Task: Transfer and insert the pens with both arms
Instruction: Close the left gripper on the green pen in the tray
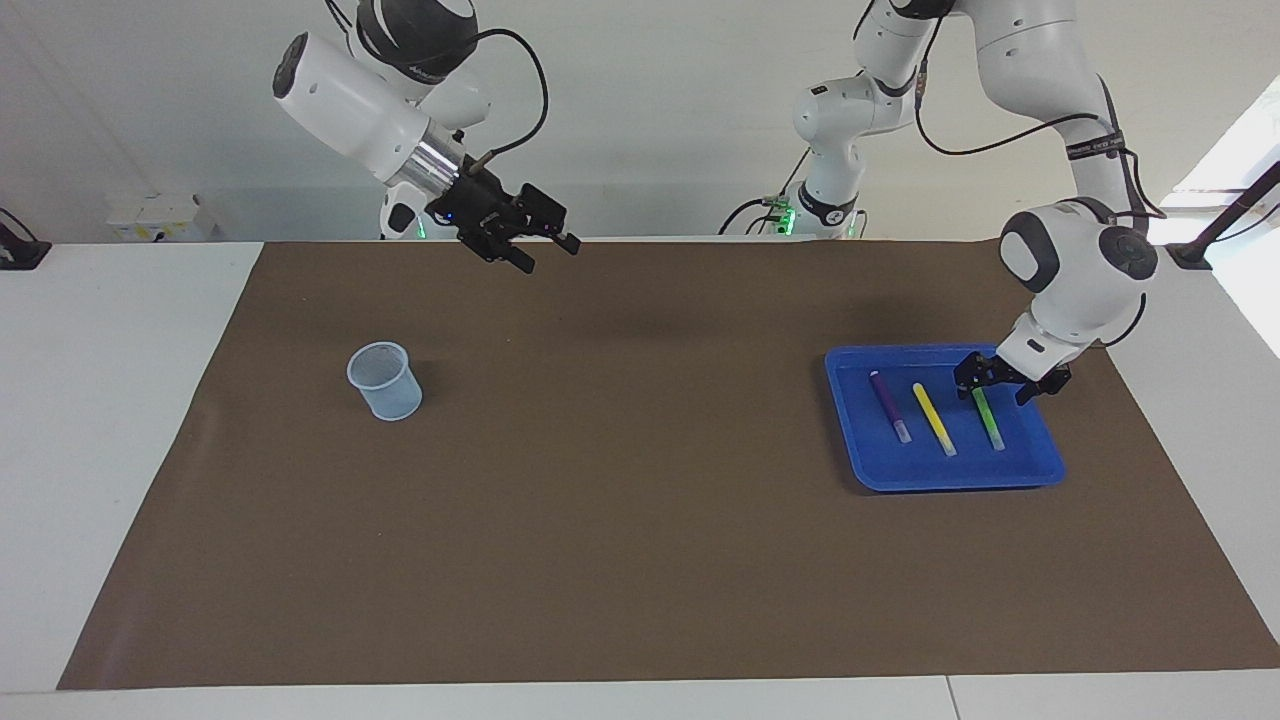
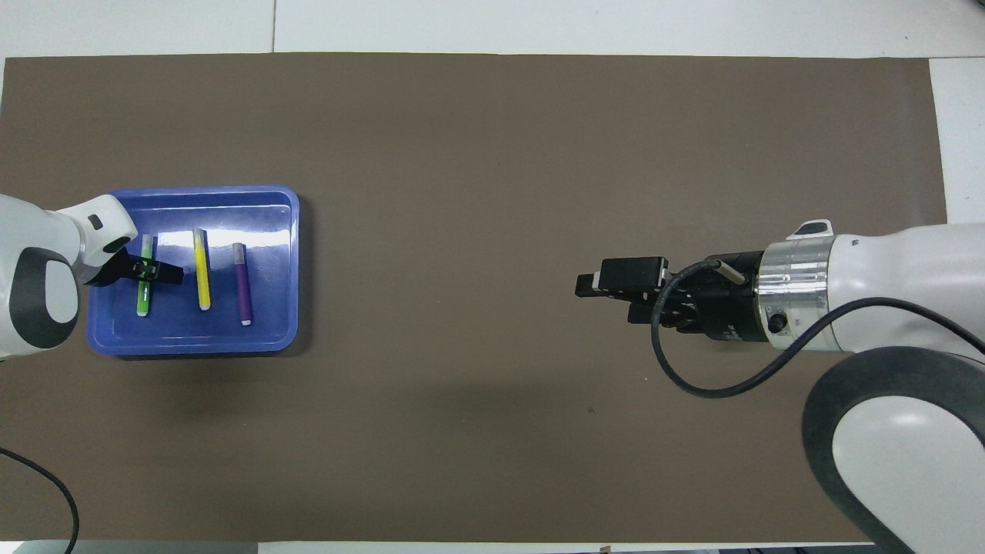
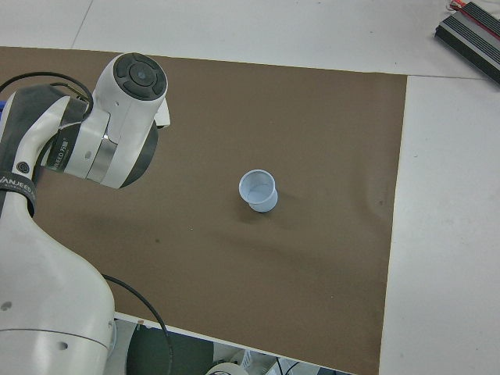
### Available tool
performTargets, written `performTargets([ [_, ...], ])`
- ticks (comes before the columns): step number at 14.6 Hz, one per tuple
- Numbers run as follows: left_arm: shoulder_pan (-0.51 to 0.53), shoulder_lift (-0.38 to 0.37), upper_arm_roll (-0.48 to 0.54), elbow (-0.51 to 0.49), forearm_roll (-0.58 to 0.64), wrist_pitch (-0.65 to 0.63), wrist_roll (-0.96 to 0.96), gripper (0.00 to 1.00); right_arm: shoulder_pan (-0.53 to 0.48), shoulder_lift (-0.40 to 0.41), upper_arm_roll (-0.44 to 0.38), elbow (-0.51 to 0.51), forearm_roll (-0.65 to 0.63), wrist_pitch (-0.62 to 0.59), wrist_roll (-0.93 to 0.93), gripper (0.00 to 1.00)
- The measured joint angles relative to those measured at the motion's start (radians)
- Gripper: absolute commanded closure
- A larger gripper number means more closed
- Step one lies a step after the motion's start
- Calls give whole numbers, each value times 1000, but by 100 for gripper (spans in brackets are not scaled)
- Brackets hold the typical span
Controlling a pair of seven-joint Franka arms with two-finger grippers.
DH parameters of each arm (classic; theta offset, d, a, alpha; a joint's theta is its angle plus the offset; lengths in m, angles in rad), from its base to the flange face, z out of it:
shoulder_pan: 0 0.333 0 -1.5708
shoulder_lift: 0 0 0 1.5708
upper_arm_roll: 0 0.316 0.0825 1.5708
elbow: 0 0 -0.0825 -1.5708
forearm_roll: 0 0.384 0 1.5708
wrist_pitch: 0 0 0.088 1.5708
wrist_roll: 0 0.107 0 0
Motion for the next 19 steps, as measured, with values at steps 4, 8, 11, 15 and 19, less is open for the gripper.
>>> performTargets([
  [4,1,0,2,10,1,0,14,32,0,0,0,0,0,0,0,0],
  [8,3,0,5,10,1,0,17,54,0,0,0,0,0,1,0,0],
  [11,3,-1,4,11,1,-1,18,93,0,0,0,-1,0,0,0,0],
  [15,3,-2,2,12,1,-2,18,100,-1,0,0,-2,0,0,0,0],
  [19,3,0,5,20,1,-11,18,100,0,0,0,-2,0,0,0,0],
])
